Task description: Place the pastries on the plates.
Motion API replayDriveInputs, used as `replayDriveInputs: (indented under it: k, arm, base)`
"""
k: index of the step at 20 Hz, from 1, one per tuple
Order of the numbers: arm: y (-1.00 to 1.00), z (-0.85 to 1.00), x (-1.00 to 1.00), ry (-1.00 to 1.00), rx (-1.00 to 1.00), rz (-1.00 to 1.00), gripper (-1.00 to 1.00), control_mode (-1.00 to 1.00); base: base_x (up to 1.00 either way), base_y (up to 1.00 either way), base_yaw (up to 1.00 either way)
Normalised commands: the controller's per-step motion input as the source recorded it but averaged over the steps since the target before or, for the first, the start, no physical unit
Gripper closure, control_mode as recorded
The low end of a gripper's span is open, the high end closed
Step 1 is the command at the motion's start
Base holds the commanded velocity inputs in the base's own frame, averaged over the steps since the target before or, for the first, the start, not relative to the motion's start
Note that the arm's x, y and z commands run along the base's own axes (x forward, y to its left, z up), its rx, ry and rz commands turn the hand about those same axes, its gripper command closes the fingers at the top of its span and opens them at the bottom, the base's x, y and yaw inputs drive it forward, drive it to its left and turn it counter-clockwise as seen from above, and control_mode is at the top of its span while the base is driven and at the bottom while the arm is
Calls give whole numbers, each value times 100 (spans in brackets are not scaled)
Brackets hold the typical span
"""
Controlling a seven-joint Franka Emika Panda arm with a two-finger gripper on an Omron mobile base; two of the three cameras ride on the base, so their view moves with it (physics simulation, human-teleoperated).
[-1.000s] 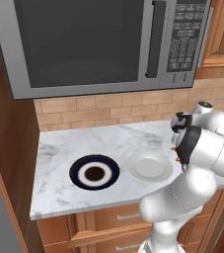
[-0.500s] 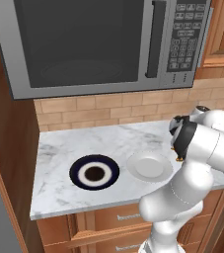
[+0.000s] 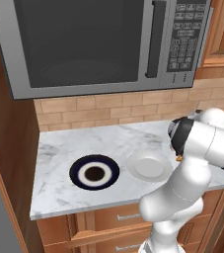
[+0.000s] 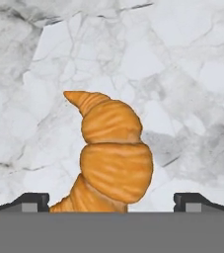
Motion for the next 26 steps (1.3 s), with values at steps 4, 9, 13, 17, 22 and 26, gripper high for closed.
replayDriveInputs:
  k: [4, 9, 13, 17, 22, 26]
  arm:
    - [-1, -10, 6, 0, 0, 0, -100, -100]
    - [0, -6, 1, 0, 0, 0, -100, -100]
    - [0, -10, 0, -1, 0, 0, -100, -100]
    - [0, -8, 0, -1, 0, 0, -100, -100]
    - [0, -12, 0, 0, 0, 0, -100, -100]
    - [0, -15, 1, 0, 0, 0, -100, -100]
  base:
    - [0, 0, 0]
    - [0, 0, 0]
    - [0, 0, 0]
    - [0, 0, 0]
    - [0, 0, 0]
    - [0, 0, 0]
